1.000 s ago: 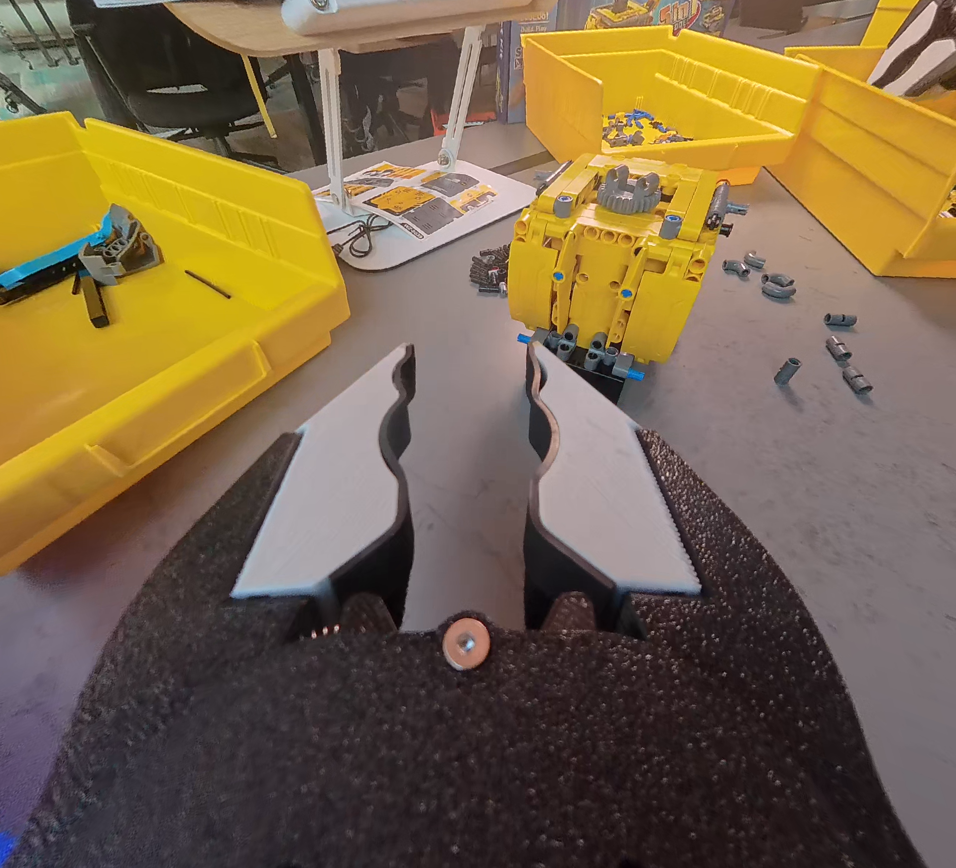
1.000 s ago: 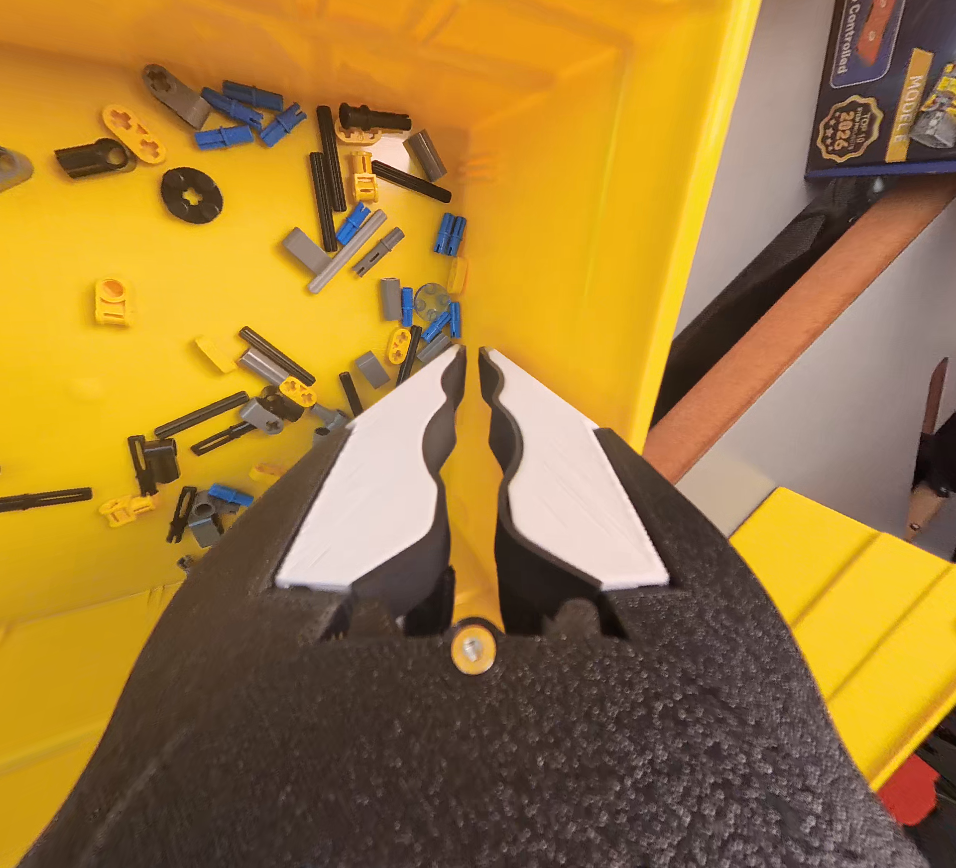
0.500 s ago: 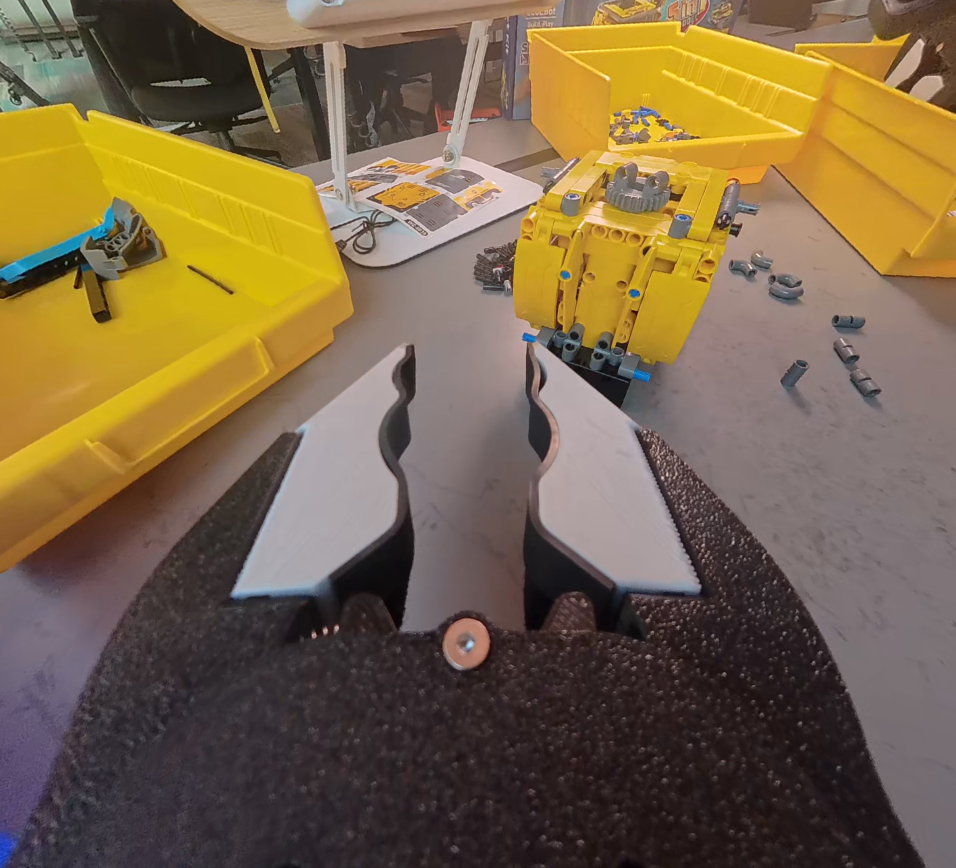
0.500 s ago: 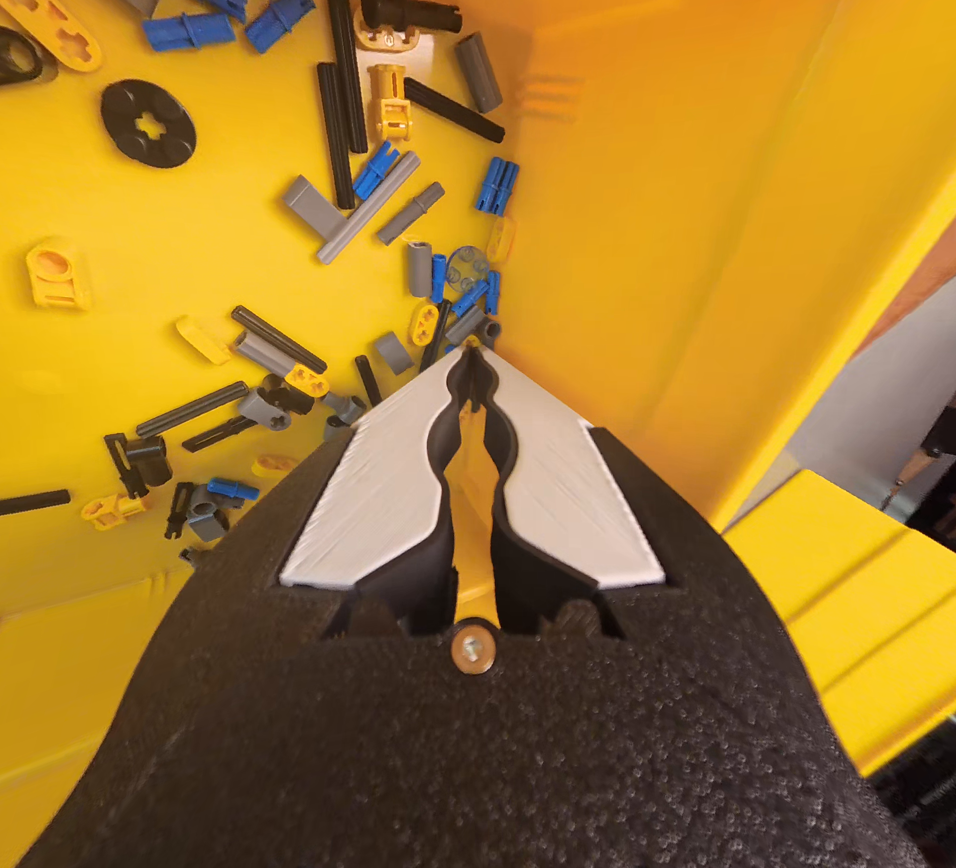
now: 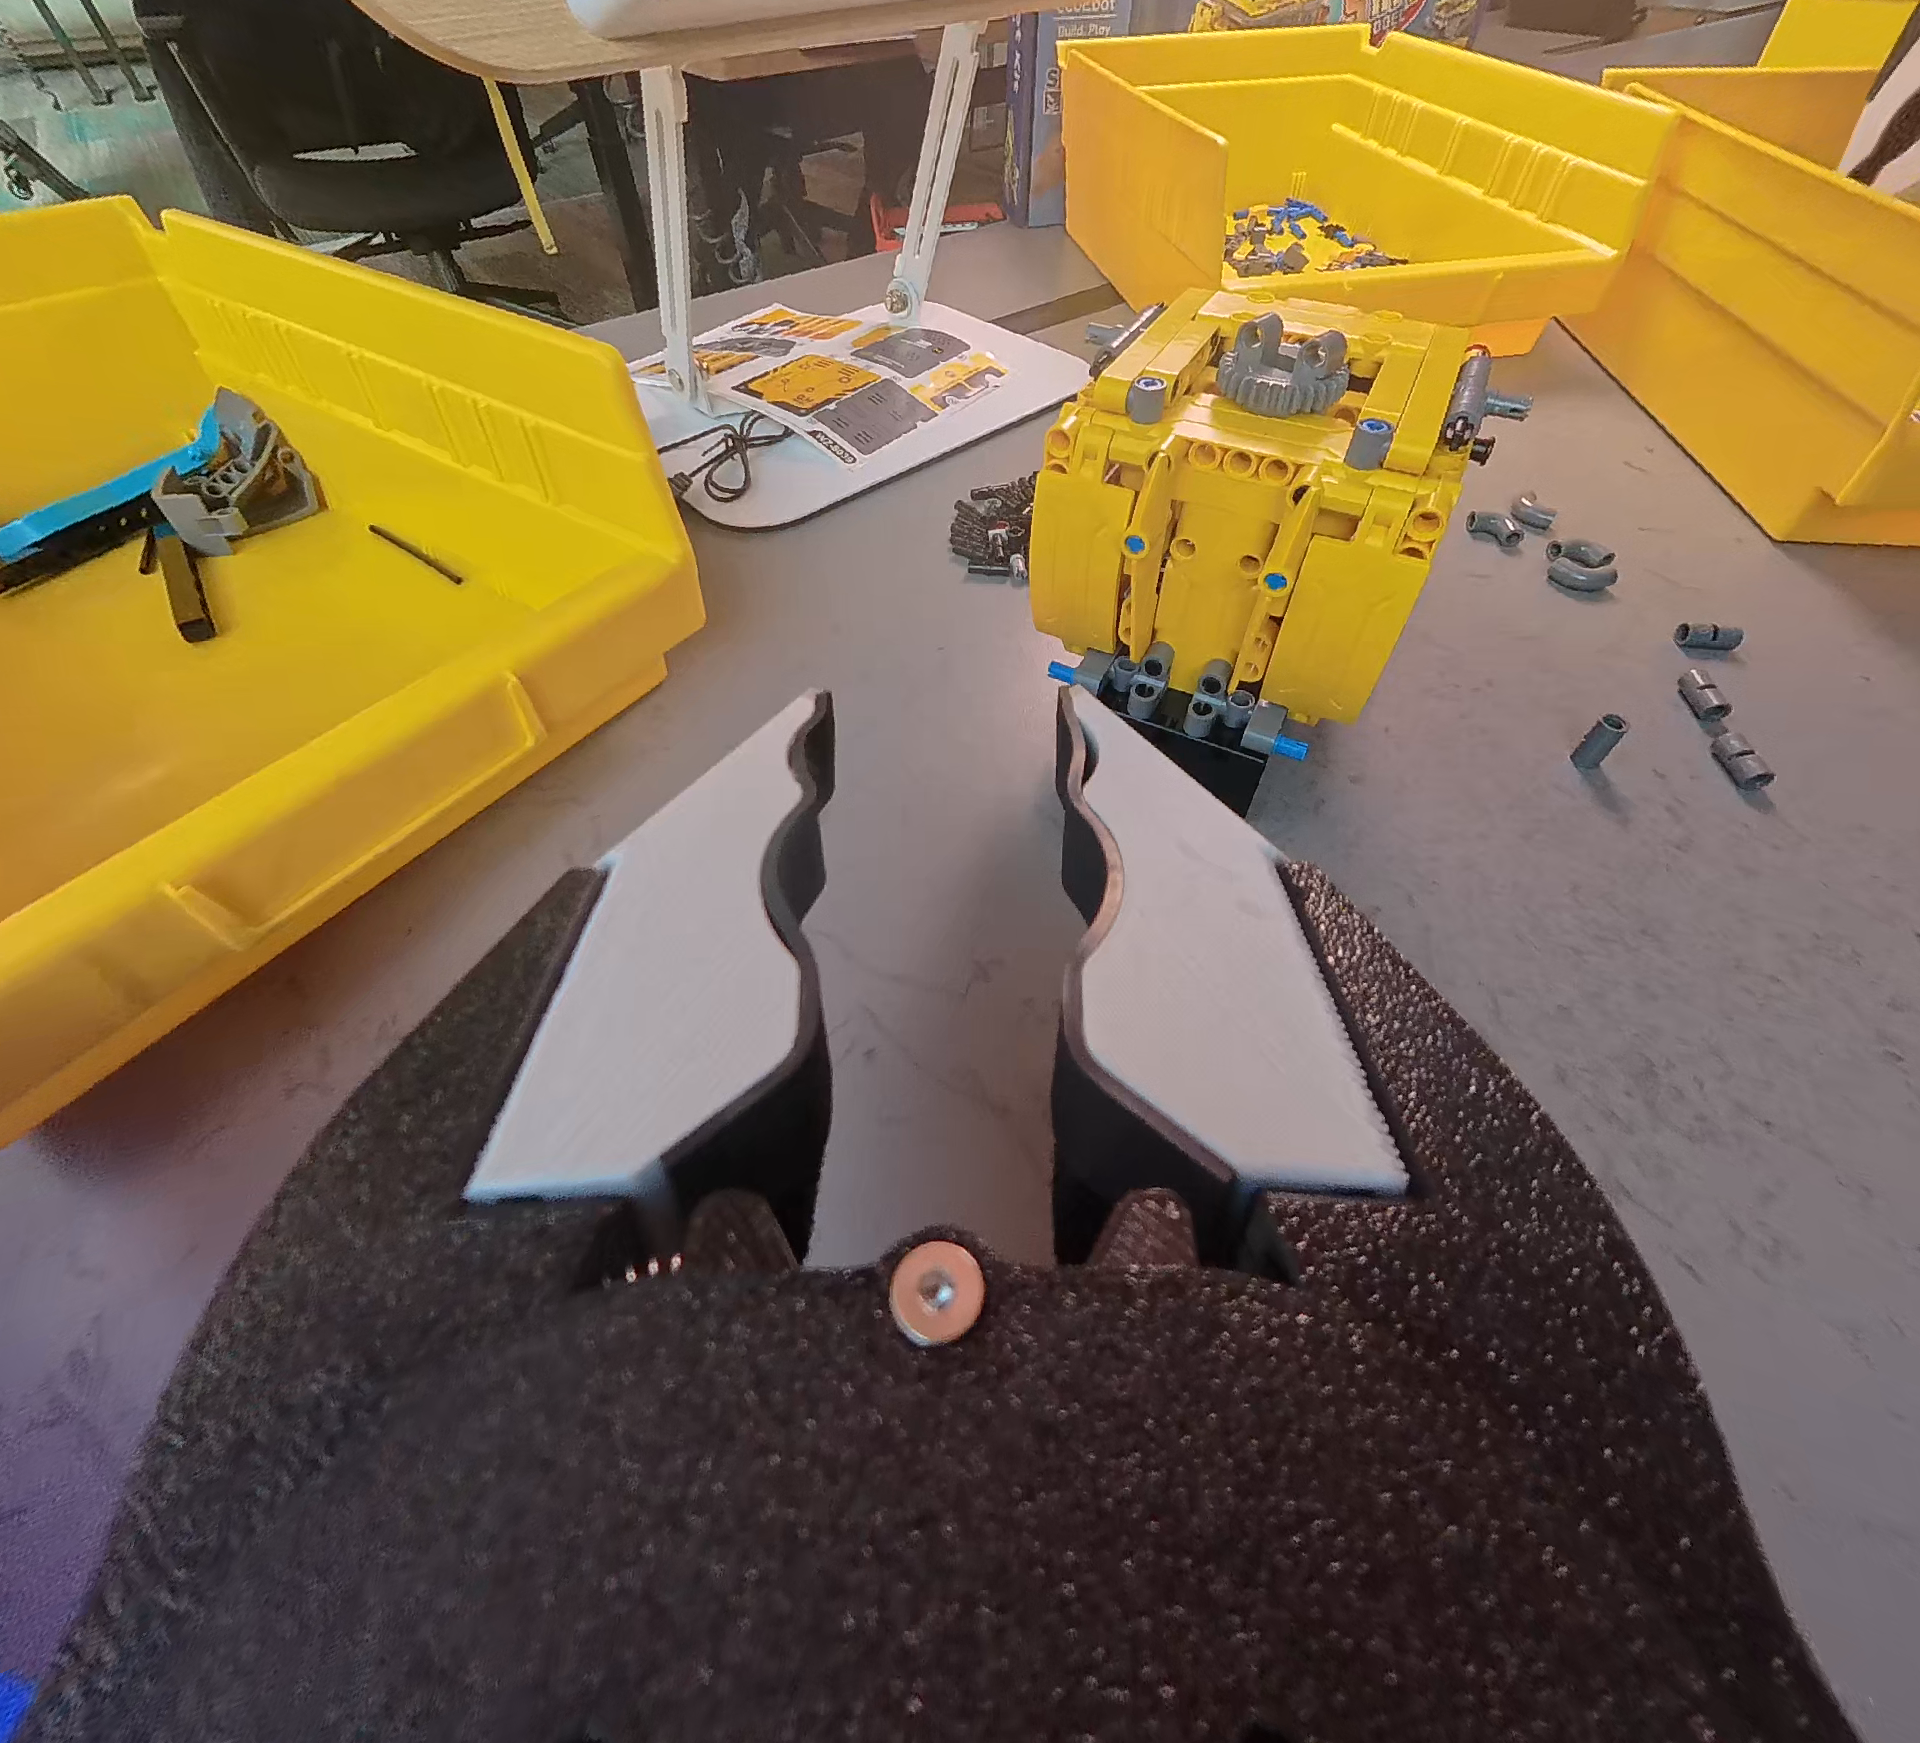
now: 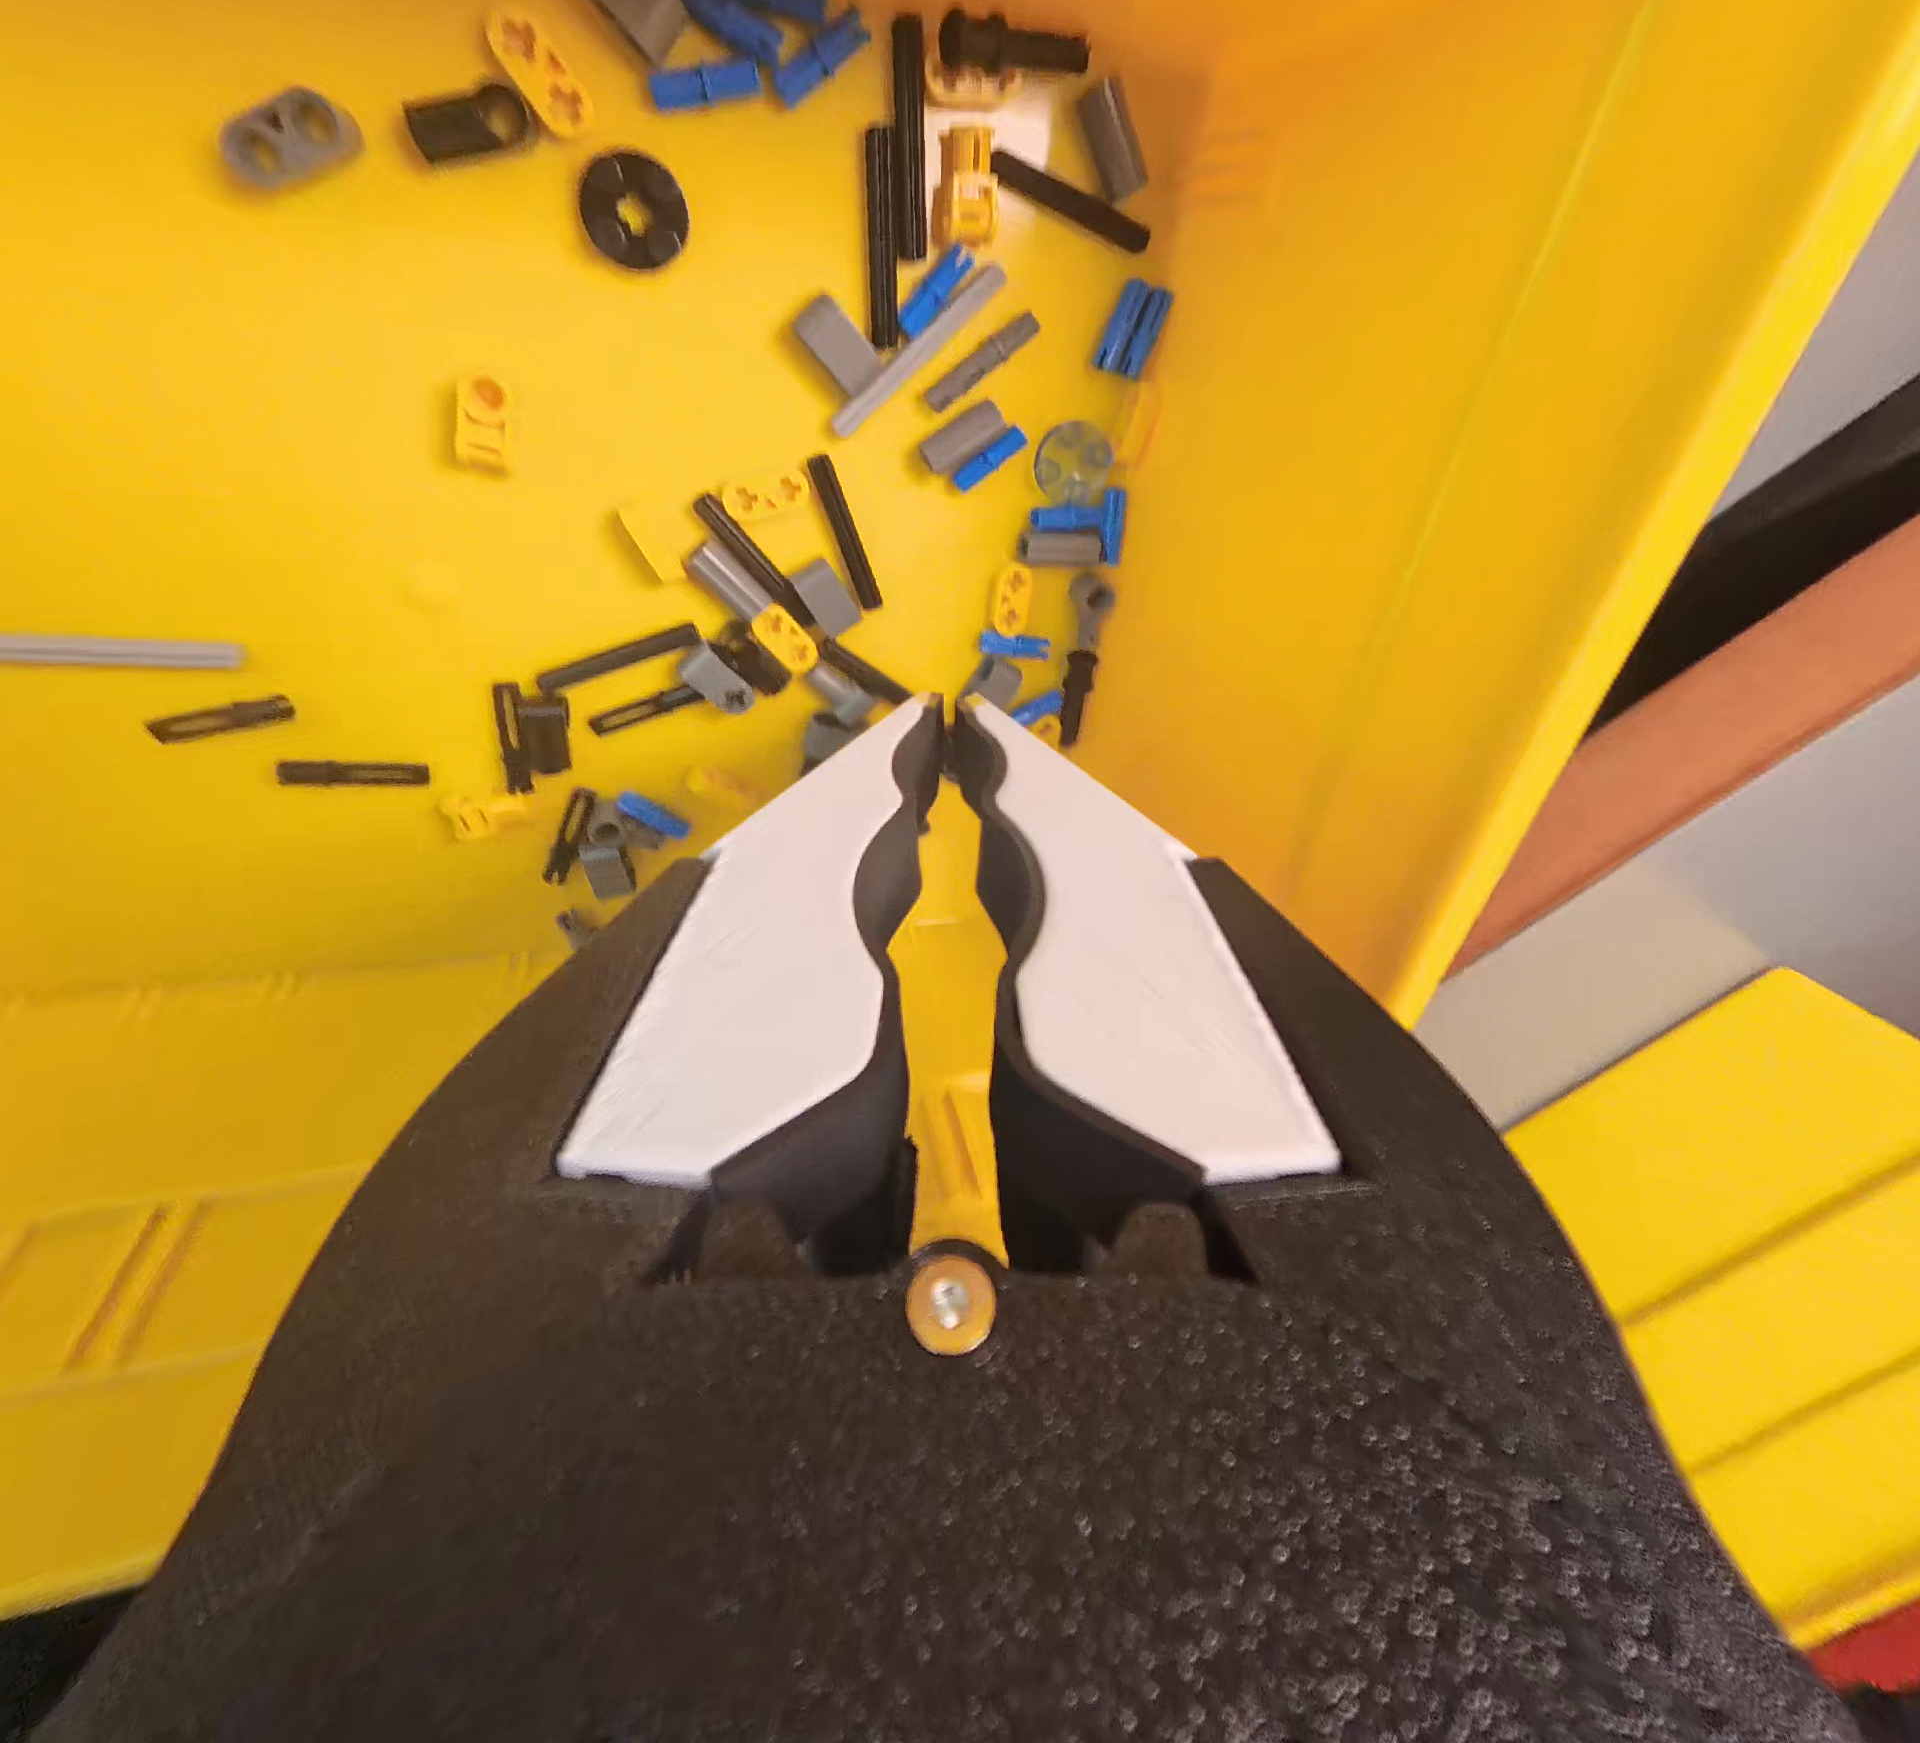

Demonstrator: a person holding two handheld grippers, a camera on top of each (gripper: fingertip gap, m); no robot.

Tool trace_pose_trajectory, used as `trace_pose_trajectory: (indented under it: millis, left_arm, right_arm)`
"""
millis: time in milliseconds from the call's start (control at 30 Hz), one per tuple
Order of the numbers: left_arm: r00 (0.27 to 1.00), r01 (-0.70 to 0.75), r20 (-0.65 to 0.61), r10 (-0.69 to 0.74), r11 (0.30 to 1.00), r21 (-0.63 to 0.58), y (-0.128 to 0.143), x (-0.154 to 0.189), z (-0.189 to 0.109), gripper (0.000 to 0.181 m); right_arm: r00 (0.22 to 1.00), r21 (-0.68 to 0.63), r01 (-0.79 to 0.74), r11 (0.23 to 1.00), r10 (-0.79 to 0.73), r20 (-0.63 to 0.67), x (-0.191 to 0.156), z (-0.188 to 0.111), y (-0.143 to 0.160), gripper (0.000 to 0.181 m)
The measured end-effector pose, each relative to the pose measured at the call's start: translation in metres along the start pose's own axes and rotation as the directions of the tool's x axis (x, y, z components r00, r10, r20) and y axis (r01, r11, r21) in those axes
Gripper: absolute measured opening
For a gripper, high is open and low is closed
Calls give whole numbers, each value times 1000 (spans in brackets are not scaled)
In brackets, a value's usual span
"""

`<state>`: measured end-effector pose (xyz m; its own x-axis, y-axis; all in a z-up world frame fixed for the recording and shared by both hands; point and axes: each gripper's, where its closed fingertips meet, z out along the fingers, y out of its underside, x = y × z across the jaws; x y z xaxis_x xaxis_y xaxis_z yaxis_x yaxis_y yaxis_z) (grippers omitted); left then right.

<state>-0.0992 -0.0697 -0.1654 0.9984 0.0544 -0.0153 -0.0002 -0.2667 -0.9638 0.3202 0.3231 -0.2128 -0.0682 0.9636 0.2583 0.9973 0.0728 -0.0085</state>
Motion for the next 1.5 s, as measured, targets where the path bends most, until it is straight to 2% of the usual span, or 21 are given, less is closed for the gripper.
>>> trace_pose_trajectory:
  millis: [133, 267, 333, 533, 700, 800, 1000, 1133, 1233, 1333, 1400, 1500]
  left_arm:
    - [1000, 1, 0, -1, 1000, -1, 0, 0, 0, 42]
    - [1000, -1, -1, 1, 1000, -3, 0, 0, 0, 42]
    - [1000, -2, -1, 2, 1000, -3, 0, 0, 0, 42]
    - [1000, -2, 0, 2, 1000, -4, 1, 0, 1, 42]
    - [1000, -1, 0, 1, 1000, -7, 1, 0, 1, 42]
    - [1000, 0, -1, 0, 1000, -7, 1, 0, 1, 42]
    - [1000, -2, -1, 2, 1000, -10, 1, 0, 1, 42]
    - [1000, -1, -1, 1, 1000, -14, 2, 0, 2, 42]
    - [1000, -1, 2, 1, 1000, -15, 2, 0, 2, 42]
    - [1000, 1, 4, -1, 1000, -15, 2, -1, 2, 42]
    - [1000, 3, 5, -3, 1000, -15, 2, -1, 2, 42]
    - [1000, 8, 4, -8, 1000, -14, 2, -1, 1, 42]
  right_arm:
    - [997, -189, 70, 979, -75, -19, -2, 2, 33, 2]
    - [992, -261, 126, 957, -126, 18, -17, 11, 41, 2]
    - [991, -251, 137, 958, -135, 26, -22, 12, 37, 0]
    - [990, -90, 102, 991, -93, 108, -40, 7, 8, 2]
    - [993, -20, 83, 996, -81, 89, -38, 0, 0, 6]
    - [993, 10, 68, 998, -69, 97, -38, -5, 0, 16]
    - [974, 75, 80, 994, -94, 208, -68, -9, -6, 35]
    - [976, 59, 110, 992, -119, 181, -72, -1, -7, 33]
    - [986, 54, 114, 992, -120, 115, -59, 2, -7, 15]
    - [993, 7, 112, 994, -112, 28, -40, 6, 2, 9]
    - [996, 47, 87, 995, -88, 17, -38, 1, -1, 11]
    - [998, 159, 56, 986, -59, 17, -50, -23, -14, 17]
